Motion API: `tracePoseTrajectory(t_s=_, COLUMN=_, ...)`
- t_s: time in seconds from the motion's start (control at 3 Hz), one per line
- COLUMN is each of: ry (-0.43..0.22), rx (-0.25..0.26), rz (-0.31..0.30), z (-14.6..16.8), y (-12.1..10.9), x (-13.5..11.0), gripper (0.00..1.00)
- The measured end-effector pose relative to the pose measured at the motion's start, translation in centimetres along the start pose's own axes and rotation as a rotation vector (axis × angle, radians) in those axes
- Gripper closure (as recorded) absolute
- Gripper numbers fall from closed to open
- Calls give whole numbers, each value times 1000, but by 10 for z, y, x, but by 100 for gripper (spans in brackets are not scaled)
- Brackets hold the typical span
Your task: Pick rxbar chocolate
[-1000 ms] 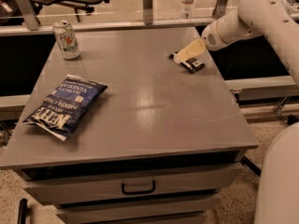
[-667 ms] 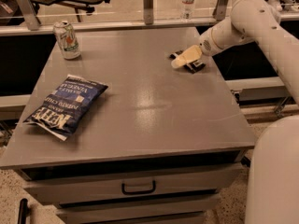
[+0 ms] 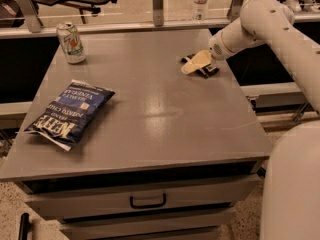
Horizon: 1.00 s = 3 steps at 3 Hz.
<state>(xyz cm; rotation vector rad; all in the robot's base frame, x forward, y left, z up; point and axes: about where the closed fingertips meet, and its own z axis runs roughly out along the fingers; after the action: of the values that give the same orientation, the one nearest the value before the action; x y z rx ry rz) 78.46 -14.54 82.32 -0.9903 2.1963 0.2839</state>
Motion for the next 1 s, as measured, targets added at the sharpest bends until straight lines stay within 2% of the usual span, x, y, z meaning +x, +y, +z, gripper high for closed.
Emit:
tracePoseTrajectory(t_s=0.67, ry=0, rx=0, rz=-1, z=-8, y=-1, x=-7, gripper=90)
tracePoseTrajectory(t_s=1.0, ry=0, rx=0, rz=-1, z=-10, y=-1, x=-9, gripper=100)
